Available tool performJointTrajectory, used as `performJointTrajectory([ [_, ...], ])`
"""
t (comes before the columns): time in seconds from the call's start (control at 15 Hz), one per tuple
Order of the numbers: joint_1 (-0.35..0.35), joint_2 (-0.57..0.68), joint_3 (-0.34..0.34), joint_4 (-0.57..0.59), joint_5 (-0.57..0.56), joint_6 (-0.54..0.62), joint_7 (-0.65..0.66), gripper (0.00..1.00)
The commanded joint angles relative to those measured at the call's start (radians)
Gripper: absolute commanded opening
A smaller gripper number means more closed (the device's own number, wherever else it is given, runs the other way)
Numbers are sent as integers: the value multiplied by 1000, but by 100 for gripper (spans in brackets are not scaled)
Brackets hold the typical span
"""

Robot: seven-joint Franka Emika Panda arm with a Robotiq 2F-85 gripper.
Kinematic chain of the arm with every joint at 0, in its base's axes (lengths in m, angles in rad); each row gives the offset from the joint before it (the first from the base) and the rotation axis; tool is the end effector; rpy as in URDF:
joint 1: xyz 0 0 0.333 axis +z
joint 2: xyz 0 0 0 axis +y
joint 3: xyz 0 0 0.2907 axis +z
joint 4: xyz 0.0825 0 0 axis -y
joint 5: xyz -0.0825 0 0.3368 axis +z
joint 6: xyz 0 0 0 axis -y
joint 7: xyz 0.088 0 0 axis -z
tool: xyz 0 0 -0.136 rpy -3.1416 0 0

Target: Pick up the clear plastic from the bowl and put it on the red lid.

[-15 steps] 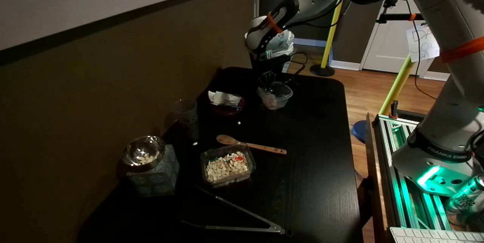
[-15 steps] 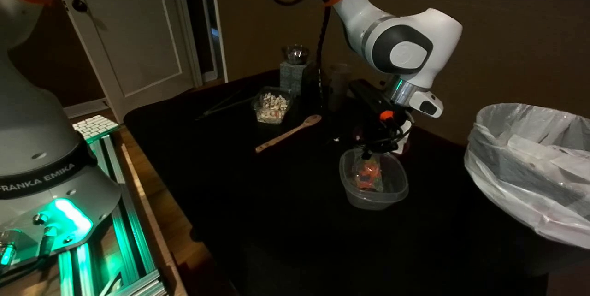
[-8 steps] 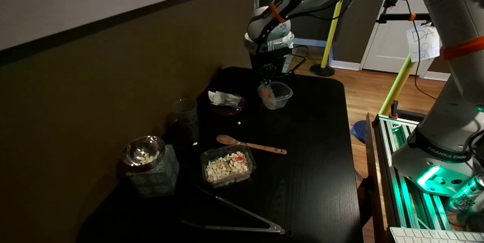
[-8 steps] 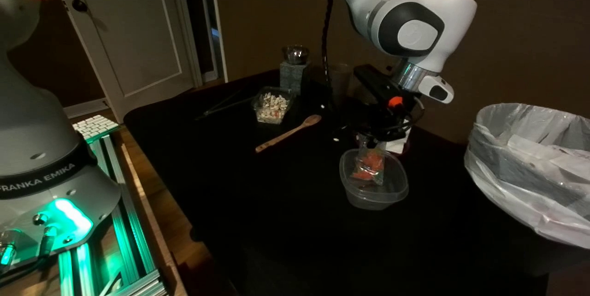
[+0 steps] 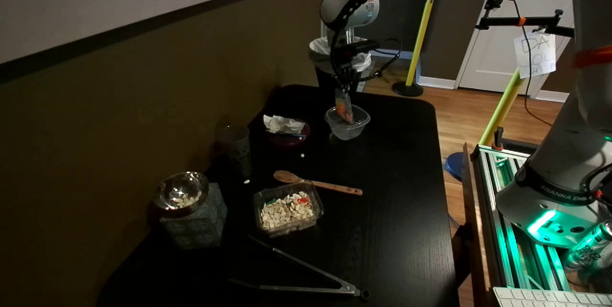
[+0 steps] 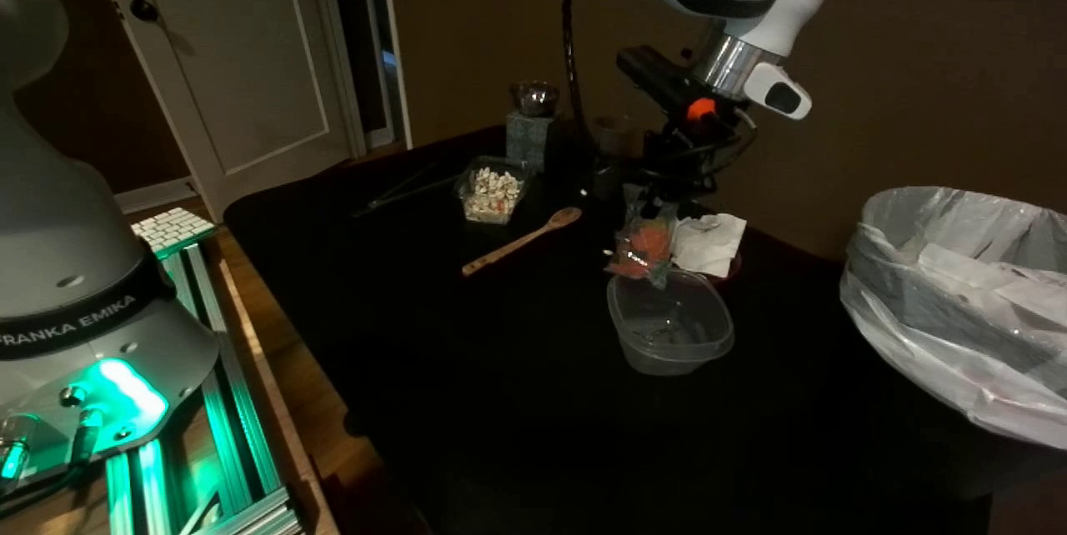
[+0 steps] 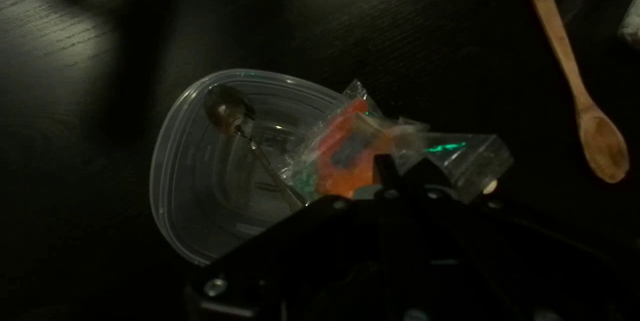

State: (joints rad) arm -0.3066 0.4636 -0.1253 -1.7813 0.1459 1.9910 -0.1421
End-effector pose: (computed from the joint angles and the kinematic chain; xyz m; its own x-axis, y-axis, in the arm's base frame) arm 0.5245 -0.2240 0.2585 0.9131 -0.3317 -0.2371 -0.3612 -0.9279 -0.0929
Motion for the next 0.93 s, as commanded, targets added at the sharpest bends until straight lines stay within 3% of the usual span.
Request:
performJointTrajectory([
  [0.0,32,-123,-1,-110,-21,38,-36,0],
  [0.47,106,-206,20,-130,-77,61,-90,0],
  [0.67,94,-227,36,-149,-24,35,-195,0],
  [0.73,111,-188,28,-94,-50,27,-124,2],
  [0.87,109,-196,30,-110,-43,27,-159,2],
])
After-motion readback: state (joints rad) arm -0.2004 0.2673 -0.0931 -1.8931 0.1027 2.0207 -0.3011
